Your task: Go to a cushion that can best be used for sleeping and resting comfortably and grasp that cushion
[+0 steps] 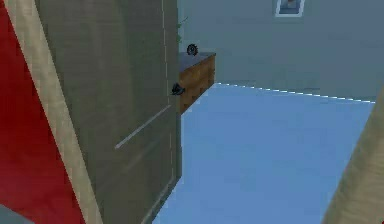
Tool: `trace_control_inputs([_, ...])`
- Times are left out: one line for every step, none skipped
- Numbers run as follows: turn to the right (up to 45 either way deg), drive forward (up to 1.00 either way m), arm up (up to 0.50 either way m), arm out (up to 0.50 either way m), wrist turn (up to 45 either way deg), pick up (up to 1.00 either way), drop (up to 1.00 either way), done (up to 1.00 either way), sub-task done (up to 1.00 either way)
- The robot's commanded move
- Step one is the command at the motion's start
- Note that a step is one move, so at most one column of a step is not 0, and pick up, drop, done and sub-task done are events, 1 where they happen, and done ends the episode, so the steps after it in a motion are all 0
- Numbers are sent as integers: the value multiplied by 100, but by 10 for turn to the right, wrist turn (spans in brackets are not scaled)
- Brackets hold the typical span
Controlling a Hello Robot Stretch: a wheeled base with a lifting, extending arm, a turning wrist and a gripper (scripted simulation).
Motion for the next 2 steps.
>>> trace_control_inputs([-30, 0, 0, 0, 0, 0, 0, 0, 0])
trace_control_inputs([0, 35, 0, 0, 0, 0, 0, 0, 0])
